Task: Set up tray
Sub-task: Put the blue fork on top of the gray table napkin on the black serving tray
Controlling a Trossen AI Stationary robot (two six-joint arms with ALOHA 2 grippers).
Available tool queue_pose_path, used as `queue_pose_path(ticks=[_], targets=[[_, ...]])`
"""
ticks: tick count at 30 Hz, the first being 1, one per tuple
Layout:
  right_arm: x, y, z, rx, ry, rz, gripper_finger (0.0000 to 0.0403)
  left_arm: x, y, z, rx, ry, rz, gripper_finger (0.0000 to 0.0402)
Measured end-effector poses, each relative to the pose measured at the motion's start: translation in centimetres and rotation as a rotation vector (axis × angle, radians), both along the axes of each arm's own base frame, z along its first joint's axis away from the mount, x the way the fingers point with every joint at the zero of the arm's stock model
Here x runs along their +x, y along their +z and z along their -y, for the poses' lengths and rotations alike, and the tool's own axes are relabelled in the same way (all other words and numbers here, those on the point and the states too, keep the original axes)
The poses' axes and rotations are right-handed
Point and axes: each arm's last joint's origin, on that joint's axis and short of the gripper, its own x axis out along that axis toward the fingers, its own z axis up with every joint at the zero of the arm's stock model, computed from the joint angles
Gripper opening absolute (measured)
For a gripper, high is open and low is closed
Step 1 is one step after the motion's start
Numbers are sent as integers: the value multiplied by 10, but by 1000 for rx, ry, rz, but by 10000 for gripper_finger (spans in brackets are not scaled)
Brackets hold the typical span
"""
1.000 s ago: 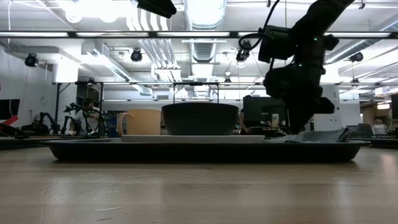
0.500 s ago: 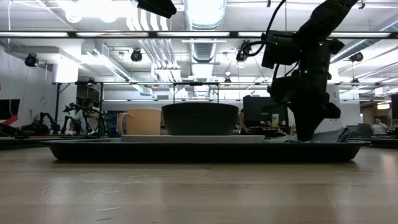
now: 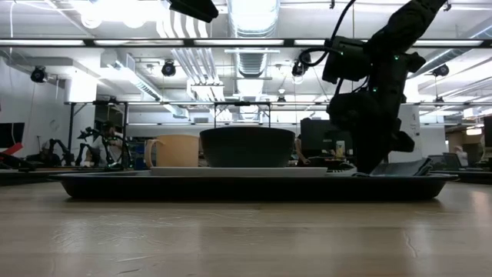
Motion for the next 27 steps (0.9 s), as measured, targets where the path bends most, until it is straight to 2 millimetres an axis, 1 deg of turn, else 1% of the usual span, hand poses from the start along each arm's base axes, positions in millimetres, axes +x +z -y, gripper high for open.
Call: queue_pose_path(ticks=[10, 17, 21, 27], targets=[[2, 0, 2, -5, -6, 23, 8, 0, 0, 0, 0, 0, 1, 262], [-3, -3, 8, -9, -27, 9, 8, 0, 0, 0, 0, 0, 1, 262], [-2, -9, 13, -7, -29, -6, 8, 0, 0, 0, 0, 0, 0, 262], [14, -18, 15, 17, 17, 33, 8, 0, 0, 0, 0, 0, 0, 262]])
